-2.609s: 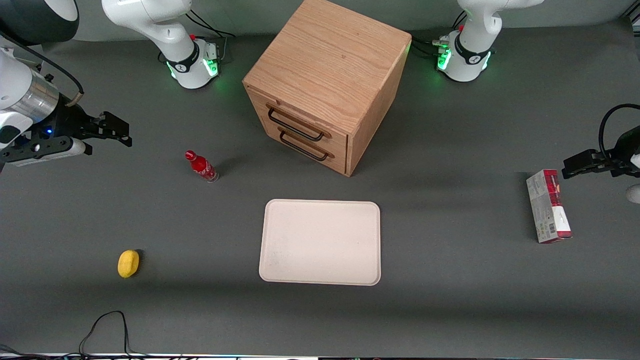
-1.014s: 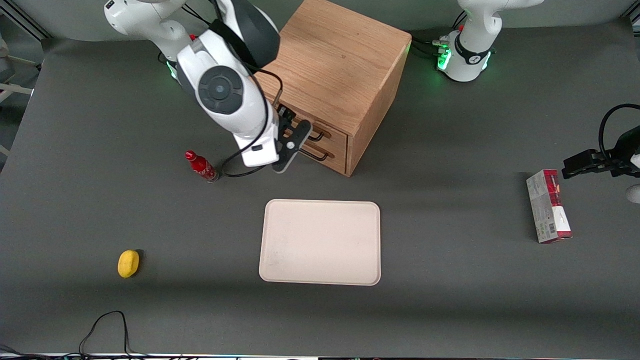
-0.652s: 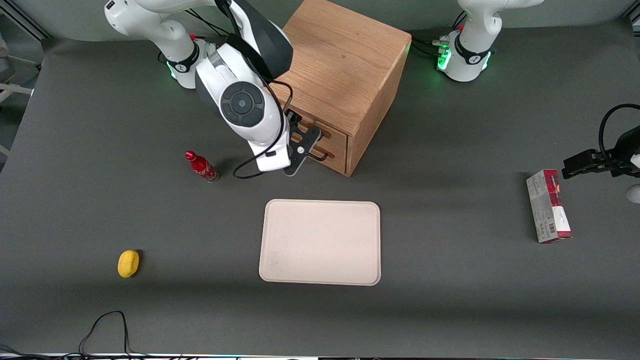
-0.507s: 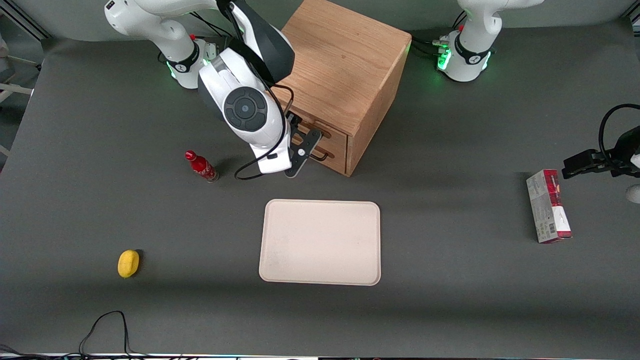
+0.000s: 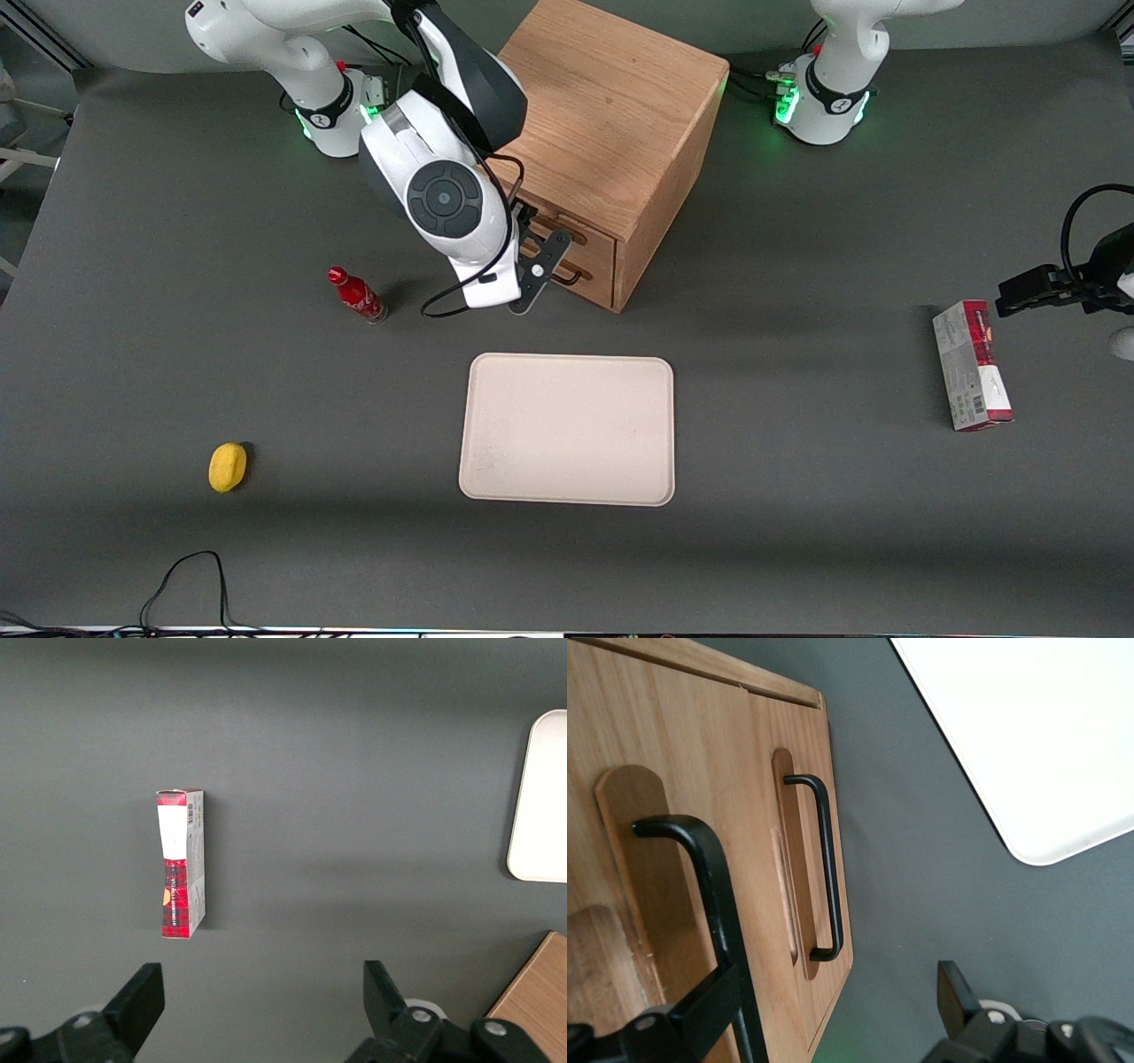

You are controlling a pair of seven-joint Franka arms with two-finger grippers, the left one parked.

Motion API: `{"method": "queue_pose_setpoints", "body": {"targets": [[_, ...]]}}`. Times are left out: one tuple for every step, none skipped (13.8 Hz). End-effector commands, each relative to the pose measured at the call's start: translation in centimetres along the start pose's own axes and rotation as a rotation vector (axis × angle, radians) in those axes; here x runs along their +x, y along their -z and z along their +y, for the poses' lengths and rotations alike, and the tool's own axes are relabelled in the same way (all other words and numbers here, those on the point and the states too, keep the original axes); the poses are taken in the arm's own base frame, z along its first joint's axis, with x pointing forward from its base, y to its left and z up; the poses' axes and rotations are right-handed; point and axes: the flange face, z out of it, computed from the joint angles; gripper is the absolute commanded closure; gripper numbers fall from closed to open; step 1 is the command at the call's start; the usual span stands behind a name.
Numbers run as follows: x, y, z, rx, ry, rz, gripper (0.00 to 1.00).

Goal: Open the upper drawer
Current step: 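Hook the right gripper onto the upper drawer's black handle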

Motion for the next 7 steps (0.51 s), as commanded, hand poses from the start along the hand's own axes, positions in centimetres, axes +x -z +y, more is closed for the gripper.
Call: {"method": "queue_pose_setpoints", "body": {"targets": [[-0.43, 0.07, -0.40, 0.024, 0.021, 0.003, 0.00], [-0.45, 0.11, -0.42, 0.024, 0.021, 0.001, 0.00], [-0.50, 0.28, -0.28, 0.026, 0.019, 0.004, 0.00], [-0.54, 0.52, -0.26, 0.024, 0.015, 0.007, 0.00], [-0.64, 0.71, -0.24, 0.024, 0.015, 0.009, 0.00], [-0.80, 0.90, -0.24, 0.024, 0.015, 0.009, 0.00], [-0.90, 0.99, -0.21, 0.026, 0.015, 0.004, 0.00]]}}
